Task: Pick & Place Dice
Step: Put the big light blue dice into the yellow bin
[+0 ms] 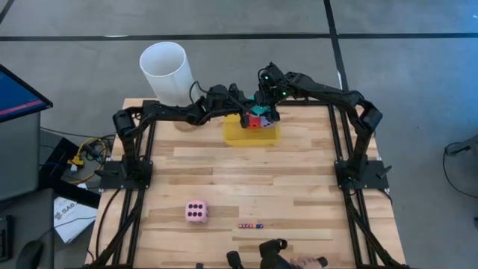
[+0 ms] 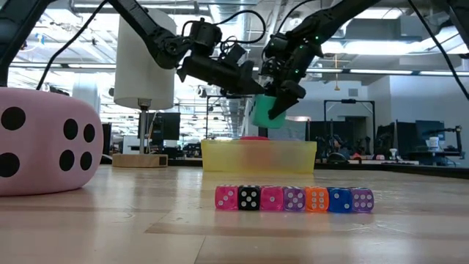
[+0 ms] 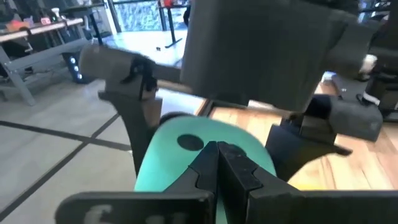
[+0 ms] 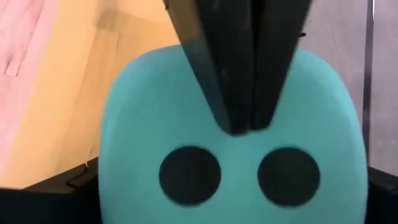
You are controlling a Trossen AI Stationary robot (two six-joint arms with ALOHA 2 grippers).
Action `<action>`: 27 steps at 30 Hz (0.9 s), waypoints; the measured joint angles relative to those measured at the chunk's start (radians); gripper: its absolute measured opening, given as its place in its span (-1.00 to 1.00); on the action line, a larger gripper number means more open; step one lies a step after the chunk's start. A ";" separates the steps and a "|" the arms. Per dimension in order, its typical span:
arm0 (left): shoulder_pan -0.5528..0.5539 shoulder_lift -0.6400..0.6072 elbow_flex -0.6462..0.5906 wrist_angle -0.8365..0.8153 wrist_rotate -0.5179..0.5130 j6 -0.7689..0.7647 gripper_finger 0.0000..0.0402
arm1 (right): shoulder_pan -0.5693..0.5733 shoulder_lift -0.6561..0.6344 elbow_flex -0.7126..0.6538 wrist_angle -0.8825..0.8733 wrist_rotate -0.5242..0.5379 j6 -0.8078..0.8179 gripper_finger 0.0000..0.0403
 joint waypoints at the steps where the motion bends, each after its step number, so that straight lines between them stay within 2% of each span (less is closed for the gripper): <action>1: 0.000 0.000 0.000 -0.013 -0.003 0.000 -1.00 | 0.005 0.000 0.000 0.000 0.000 0.000 0.99; 11: 0.000 -0.001 0.000 -0.029 -0.011 0.000 -1.00 | 0.038 0.020 -0.001 0.038 -0.004 0.003 0.99; 27: -0.003 -0.002 0.000 -0.091 -0.019 0.000 -1.00 | 0.024 0.035 -0.001 0.067 -0.019 0.005 0.99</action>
